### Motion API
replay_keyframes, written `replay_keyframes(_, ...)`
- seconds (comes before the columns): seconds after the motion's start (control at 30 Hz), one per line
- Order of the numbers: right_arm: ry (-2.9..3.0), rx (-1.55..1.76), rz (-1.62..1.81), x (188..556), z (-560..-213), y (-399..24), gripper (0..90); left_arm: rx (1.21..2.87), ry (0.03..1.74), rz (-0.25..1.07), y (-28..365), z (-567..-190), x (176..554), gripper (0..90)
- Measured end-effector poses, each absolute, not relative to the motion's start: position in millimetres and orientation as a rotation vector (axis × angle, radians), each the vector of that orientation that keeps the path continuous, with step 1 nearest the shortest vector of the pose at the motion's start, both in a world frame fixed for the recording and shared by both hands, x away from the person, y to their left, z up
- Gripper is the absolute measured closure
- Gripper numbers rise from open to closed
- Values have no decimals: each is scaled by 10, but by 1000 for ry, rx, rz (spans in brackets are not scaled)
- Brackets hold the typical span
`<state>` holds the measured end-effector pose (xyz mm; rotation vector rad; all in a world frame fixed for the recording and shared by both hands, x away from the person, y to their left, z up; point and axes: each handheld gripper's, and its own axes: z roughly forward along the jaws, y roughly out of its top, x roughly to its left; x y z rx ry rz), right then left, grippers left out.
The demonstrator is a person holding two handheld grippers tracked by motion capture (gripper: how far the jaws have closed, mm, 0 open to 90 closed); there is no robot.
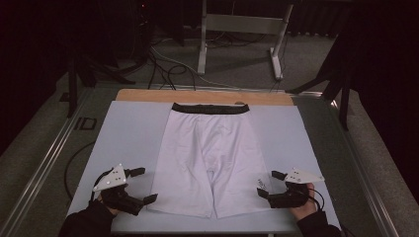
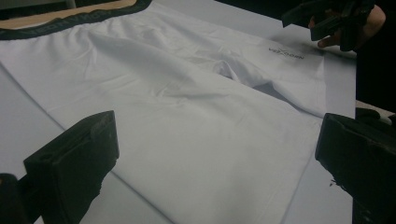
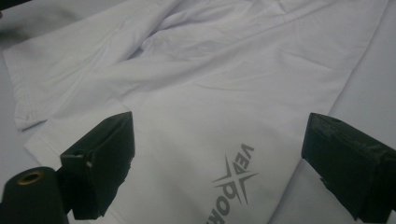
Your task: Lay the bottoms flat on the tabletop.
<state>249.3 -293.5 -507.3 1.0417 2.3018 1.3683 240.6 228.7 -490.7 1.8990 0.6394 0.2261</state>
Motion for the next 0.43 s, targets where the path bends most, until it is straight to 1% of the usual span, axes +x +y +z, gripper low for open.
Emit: replay_keyframes(0.43,2279,1031,1369,2470,-5065,-2937,100,1893,640,229,2297,-4901,2405,4)
